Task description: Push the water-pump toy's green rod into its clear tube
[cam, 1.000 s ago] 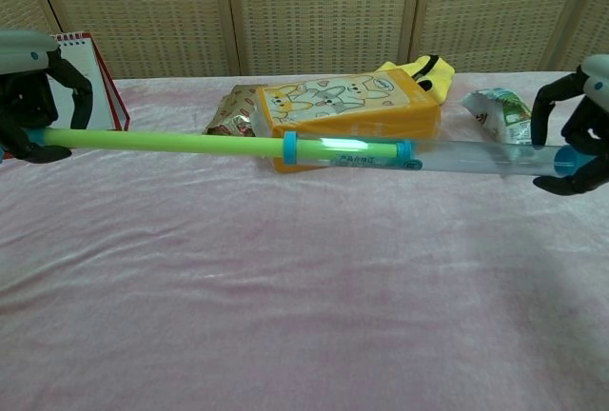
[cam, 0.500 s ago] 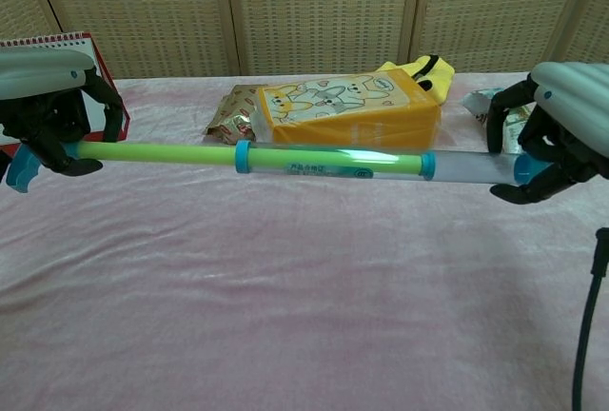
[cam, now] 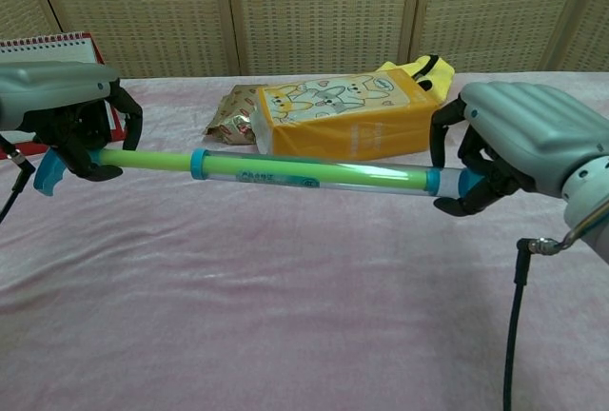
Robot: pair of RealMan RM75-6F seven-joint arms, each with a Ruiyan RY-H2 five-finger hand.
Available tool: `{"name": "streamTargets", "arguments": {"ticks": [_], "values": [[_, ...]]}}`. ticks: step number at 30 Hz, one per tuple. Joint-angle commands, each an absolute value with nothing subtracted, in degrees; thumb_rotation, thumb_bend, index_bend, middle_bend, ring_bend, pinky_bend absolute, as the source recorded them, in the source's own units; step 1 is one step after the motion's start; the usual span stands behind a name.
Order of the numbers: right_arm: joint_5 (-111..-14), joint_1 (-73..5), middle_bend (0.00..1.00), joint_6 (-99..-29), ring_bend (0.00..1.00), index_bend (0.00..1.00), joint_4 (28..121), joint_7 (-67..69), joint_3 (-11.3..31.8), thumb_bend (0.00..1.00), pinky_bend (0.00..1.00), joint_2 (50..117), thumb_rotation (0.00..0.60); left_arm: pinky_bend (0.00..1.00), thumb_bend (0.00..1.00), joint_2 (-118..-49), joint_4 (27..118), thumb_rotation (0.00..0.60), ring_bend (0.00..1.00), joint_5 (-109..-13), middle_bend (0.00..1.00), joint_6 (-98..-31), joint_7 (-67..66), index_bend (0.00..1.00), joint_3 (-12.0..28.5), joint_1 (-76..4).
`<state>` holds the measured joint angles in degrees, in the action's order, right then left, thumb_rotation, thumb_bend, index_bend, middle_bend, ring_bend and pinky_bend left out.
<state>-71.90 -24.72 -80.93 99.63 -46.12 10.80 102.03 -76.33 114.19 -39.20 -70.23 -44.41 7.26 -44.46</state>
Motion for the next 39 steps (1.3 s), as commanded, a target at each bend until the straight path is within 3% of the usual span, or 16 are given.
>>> {"name": "streamTargets", "arguments": {"ticks": [1, 30, 32, 34, 36, 37, 39], "values": [[-71.6, -25.0, 1.00, -80.7, 0.97, 0.73, 99.4, -46.4, 11.0, 0.47, 0.62, 102.5, 0.600, 0.79, 0.73, -76.5, 114.1, 0.600, 0.82, -39.1, 0.93, -70.2, -44.4, 0.85, 7.3, -44.7], [-69.9, -27.1, 1.00, -79.6, 0.96, 0.72, 95.9, -48.1, 10.6, 0.47, 0.62, 107.1, 0.600, 0.78, 0.72, -79.1, 112.1, 0.600, 0.82, -38.6, 0.92, -69.4, -42.3, 0.84, 6.8, -46.0], [-69.9, -27.1, 0.96, -79.7, 0.92, 0.67, 95.7, -48.2, 10.6, 0.44, 0.60, 107.1, 0.600, 0.73, 0.68, -79.2, 111.7, 0.600, 0.77, -39.0, 0.85, -69.6, -42.5, 0.77, 6.5, -46.0], [-69.8, -27.1, 0.81, -79.6, 0.79, 0.57, 95.8, -48.1, 10.5, 0.38, 0.52, 106.9, 0.600, 0.59, 0.57, -79.1, 111.6, 0.600, 0.59, -39.1, 0.60, -69.8, -43.0, 0.53, 6.1, -46.0], [-69.4, -27.0, 0.54, -79.3, 0.56, 0.41, 95.9, -48.2, 10.5, 0.32, 0.34, 106.5, 0.600, 0.42, 0.42, -78.5, 112.0, 0.600, 0.37, -38.1, 0.35, -69.8, -43.9, 0.28, 5.7, -46.1], [-68.9, -26.9, 0.45, -79.2, 0.48, 0.36, 95.9, -48.5, 10.5, 0.31, 0.28, 106.3, 0.600, 0.33, 0.36, -78.2, 112.3, 0.600, 0.26, -37.4, 0.24, -69.8, -44.4, 0.18, 5.4, -46.1], [-67.7, -26.8, 0.27, -78.8, 0.29, 0.27, 96.1, -49.3, 10.5, 0.28, 0.19, 105.7, 0.600, 0.21, 0.29, -77.4, 113.0, 0.600, 0.10, -35.9, 0.09, -69.7, -45.4, 0.07, 5.2, -46.3]]}}
